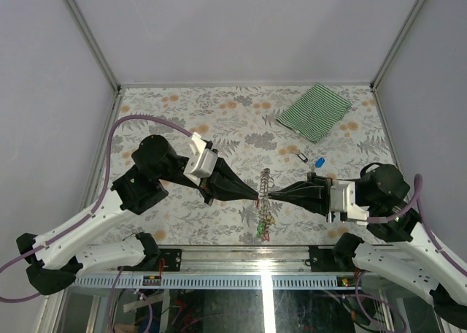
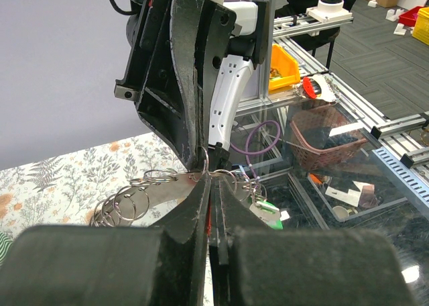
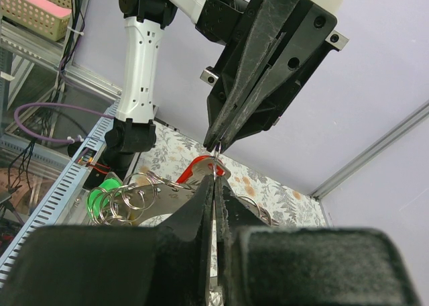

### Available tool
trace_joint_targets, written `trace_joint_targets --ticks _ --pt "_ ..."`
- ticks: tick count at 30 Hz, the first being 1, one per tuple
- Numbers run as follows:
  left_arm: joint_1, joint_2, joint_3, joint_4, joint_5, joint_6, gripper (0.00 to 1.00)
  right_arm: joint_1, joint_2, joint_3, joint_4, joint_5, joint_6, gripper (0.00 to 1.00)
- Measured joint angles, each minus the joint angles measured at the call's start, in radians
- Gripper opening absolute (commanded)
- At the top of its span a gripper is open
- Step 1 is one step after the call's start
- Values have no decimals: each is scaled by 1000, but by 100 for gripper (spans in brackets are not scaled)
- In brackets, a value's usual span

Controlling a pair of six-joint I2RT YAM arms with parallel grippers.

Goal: Put the keys on the keyring

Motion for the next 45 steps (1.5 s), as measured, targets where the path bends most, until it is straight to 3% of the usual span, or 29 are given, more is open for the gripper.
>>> trace_joint_targets --ticks 45 --pt "-6 16 5 0 24 0 0 0 17 0 20 -3 16 3"
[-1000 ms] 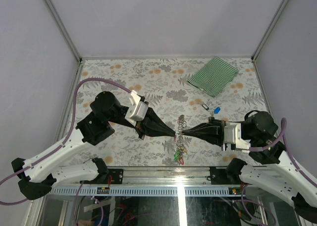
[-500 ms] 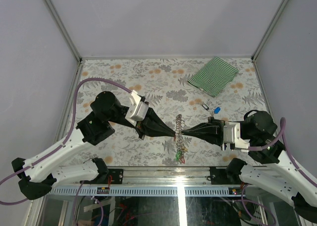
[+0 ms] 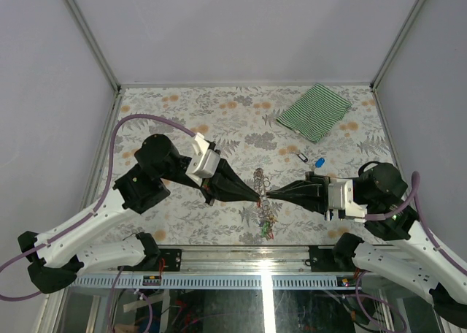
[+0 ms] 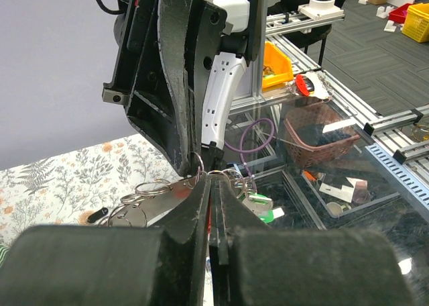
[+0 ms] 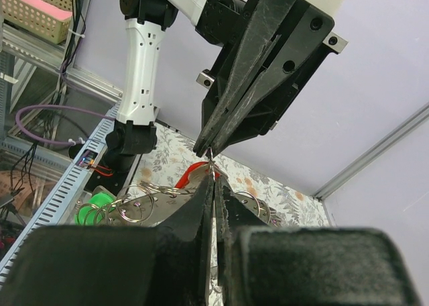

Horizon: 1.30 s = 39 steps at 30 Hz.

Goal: Put the keys on the keyring

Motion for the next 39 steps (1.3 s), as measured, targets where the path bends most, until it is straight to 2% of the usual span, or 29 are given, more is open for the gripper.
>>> trace_joint_targets --ticks 11,22,39 --pt "0 0 0 0 -27 -2 0 0 0 0 -4 0 -48 1" --pt "-1 2 0 -3 -48 -7 0 0 16 57 -120 -7 -128 1" --pt "-1 13 2 -43 -47 -7 0 0 45 98 -228 -6 -146 0"
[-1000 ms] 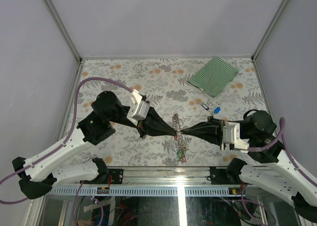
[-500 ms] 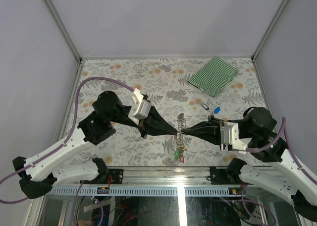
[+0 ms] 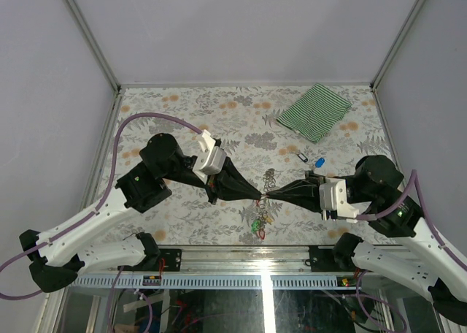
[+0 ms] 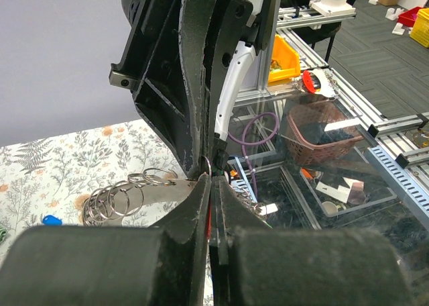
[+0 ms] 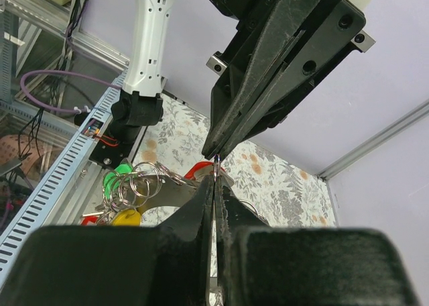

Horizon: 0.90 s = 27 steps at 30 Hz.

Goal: Put the keys on the keyring

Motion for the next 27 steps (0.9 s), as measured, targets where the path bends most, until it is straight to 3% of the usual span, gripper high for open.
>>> trace_joint_targets --ticks 27 --pt "0 8 3 -5 -1 0 0 0 16 14 -68 1 -4 0"
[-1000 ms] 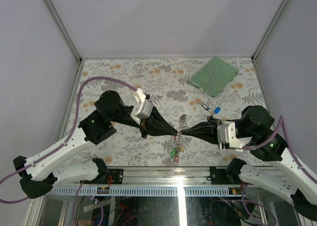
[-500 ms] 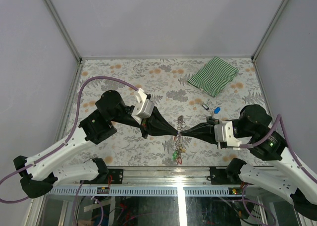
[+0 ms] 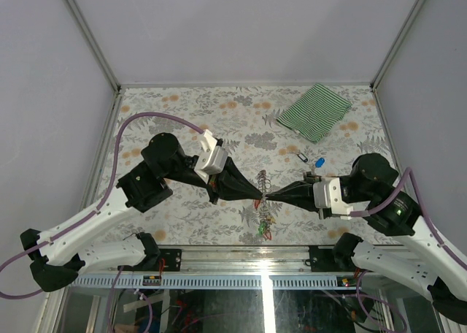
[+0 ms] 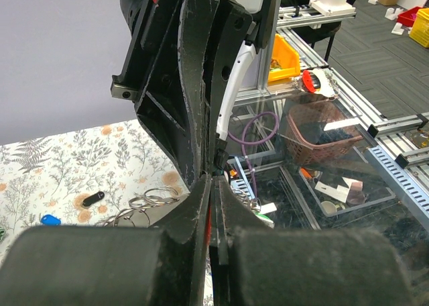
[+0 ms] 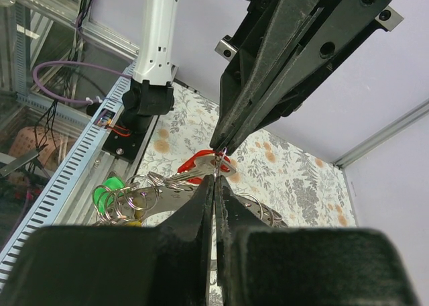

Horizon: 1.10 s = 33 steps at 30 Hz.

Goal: Put the keys on the keyring

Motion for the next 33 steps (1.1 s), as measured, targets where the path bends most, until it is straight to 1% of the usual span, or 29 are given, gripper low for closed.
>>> trace_joint_targets --ticks 21,33 --pt "-6 0 0 8 -45 -1 0 0 -42 -3 32 -14 16 0" --pt "-7 0 0 15 -48 -15 0 0 -80 -56 156 3 111 0"
